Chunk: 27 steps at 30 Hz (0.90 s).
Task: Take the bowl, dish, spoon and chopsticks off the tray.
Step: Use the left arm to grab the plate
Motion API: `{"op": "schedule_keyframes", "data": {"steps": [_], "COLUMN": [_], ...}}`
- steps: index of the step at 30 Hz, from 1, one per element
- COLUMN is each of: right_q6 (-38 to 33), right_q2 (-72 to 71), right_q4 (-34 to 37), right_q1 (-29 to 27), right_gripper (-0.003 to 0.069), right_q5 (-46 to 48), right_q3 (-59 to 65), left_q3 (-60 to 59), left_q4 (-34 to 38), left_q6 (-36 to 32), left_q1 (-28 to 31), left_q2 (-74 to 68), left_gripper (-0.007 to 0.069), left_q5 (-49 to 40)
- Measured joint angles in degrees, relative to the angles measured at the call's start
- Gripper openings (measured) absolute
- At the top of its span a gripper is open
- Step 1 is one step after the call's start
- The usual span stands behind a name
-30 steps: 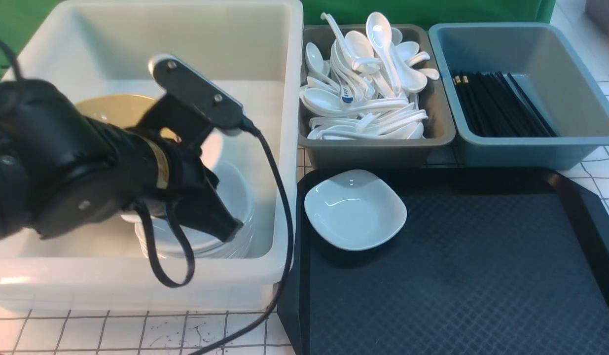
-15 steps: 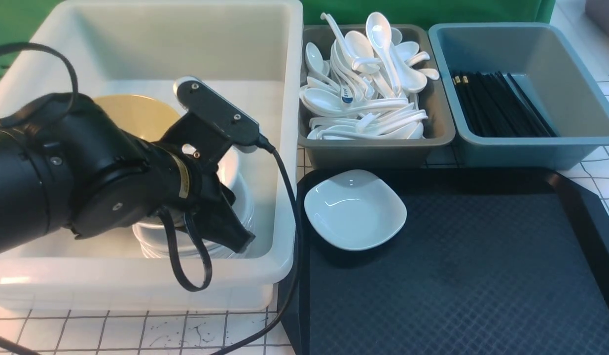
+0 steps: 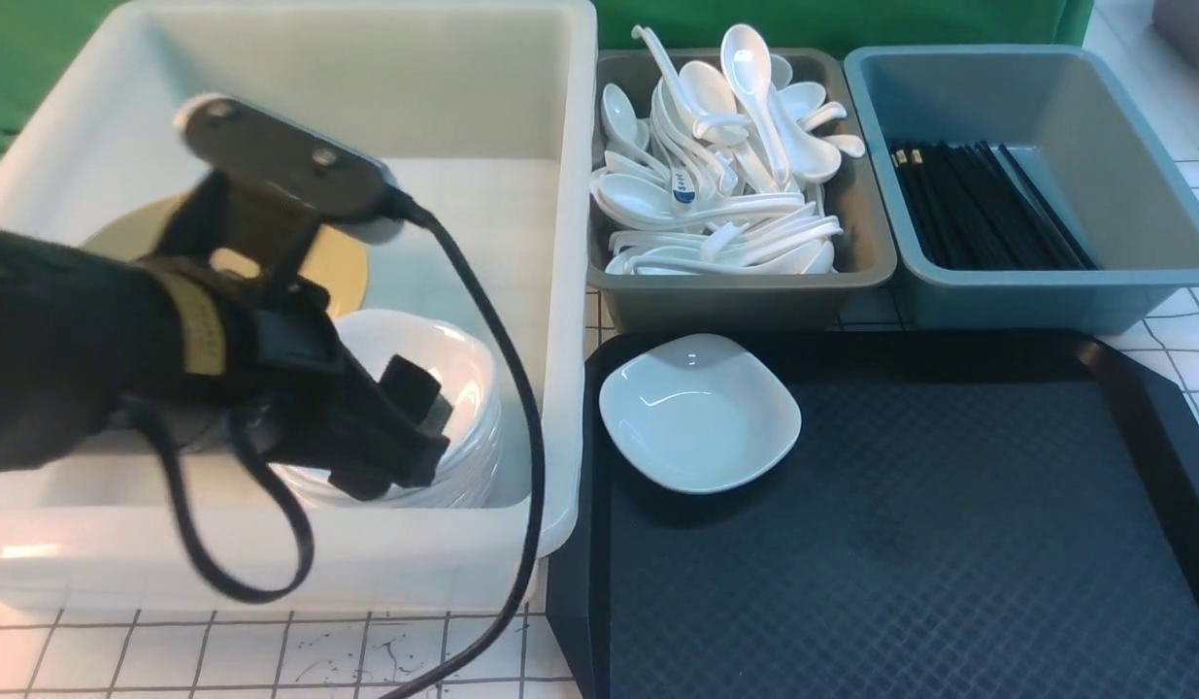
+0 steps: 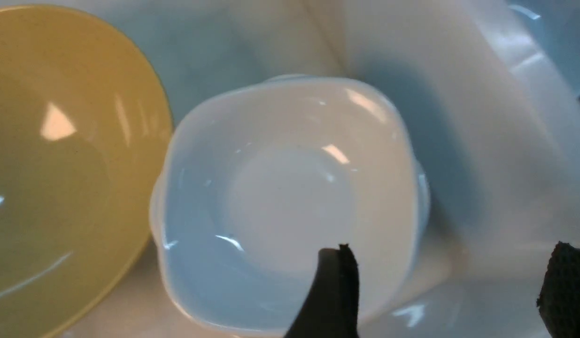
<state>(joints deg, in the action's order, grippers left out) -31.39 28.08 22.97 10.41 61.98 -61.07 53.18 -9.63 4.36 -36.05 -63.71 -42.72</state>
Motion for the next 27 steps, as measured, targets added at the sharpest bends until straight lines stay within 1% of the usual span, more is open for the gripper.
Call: {"op": "schedule_keyframes", "data": {"steps": [2, 4, 5, 7, 8, 9, 11, 14, 18, 22, 24, 27], "right_q6": [0.14, 1.12, 2.21, 3.6, 3.73, 4.39, 5.02, 7.35, 9.31, 11.48, 12.16, 12.39], "right_q2": [0.0, 0.0, 0.0, 0.0, 0.0, 0.0, 0.0, -0.12, -2.55, -6.05, -8.11, -10.18], "right_q4": [0.0, 0.0, -0.06, -0.22, -0.27, -0.47, -0.93, -3.1, -6.82, -11.02, -13.15, -14.22], "right_q1": [0.0, 0.0, 0.0, 0.0, 0.0, 0.0, 0.0, 0.0, 0.0, 0.0, 0.0, 0.0], "right_gripper": [0.0046, 0.0046, 0.0046, 0.0046, 0.0046, 0.0046, 0.0046, 0.0046, 0.0046, 0.0046, 0.0046, 0.0046], "right_q5": [0.0, 0.41, 1.26, 3.35, 3.6, 4.88, 5.01, 5.01, 5.01, 5.02, 5.02, 5.02], "right_q3": [0.0, 0.0, 0.0, 0.0, 0.0, 0.0, -0.18, -1.2, -1.91, -1.93, -2.11, -2.29], "left_q3": [0.26, 1.21, 2.59, 5.81, 6.69, 10.75, 16.36, 23.48, 30.6, 34.5, 36.47, 39.02], "left_q4": [4.19, 6.67, 8.26, 10.07, 10.47, 11.21, 11.44, 11.12, 10.64, 9.63, 7.37, 3.47], "left_q6": [-0.6, -0.98, -0.98, -0.5, -0.31, 0.39, 1.0, 1.25, 1.19, 1.19, 1.19, 1.19], "left_q1": [-0.94, -2.87, -4.18, -6.95, -7.48, -9.42, -11.25, -13.31, -15.62, -16.34, -16.34, -16.34], "left_q2": [0.54, -0.27, -1.55, -4.46, -5.24, -8.77, -13.81, -21.11, -31.18, -39.38, -43.75, -48.87], "left_gripper": [0.0367, 0.0237, 0.0159, 0.005, 0.0039, 0.0012, -0.0001, -0.0001, 0.0, 0.0011, 0.0065, 0.0172], "left_q5": [0.23, 0.05, -0.39, -1.61, -2.04, -3.98, -6.32, -8.31, -8.6, -8.85, -8.91, -8.85]}}
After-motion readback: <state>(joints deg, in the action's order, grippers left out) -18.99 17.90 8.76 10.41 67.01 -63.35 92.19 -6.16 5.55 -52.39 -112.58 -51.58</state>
